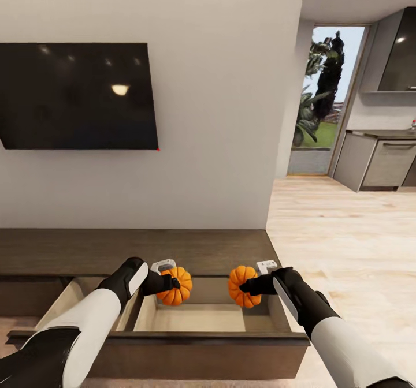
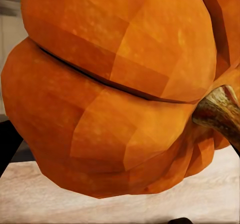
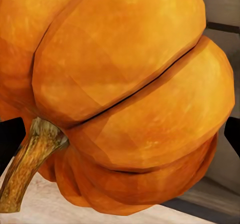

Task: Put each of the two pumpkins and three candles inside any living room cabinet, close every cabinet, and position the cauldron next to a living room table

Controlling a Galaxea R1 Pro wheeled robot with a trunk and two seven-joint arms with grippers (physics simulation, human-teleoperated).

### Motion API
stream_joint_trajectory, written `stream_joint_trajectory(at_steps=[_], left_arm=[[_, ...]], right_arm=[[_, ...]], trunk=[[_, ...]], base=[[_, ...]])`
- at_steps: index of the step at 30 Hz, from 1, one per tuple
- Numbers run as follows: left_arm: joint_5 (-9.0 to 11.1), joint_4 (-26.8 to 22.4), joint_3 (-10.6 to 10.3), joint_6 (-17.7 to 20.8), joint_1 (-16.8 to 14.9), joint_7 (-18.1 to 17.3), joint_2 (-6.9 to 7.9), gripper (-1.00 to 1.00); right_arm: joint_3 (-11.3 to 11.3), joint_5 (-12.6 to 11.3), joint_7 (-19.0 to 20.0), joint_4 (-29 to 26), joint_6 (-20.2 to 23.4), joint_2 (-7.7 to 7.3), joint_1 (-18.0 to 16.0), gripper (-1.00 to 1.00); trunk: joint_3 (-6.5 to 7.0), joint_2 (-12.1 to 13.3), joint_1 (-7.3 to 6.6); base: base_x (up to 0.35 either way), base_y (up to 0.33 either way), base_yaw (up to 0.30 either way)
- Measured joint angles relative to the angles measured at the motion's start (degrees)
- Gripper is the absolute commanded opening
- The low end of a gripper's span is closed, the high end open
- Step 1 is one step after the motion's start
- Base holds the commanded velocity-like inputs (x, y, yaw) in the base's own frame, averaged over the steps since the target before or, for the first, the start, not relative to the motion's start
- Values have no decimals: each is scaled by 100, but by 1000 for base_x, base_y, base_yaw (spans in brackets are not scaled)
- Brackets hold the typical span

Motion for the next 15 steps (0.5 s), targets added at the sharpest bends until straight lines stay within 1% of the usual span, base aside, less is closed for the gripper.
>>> stream_joint_trajectory(at_steps=[15], left_arm=[[0,-1,1,19,0,4,0,-100]], right_arm=[[-1,-1,9,0,-6,0,0,-100]], trunk=[[-269,-602,330]], base=[[0,0,0]])
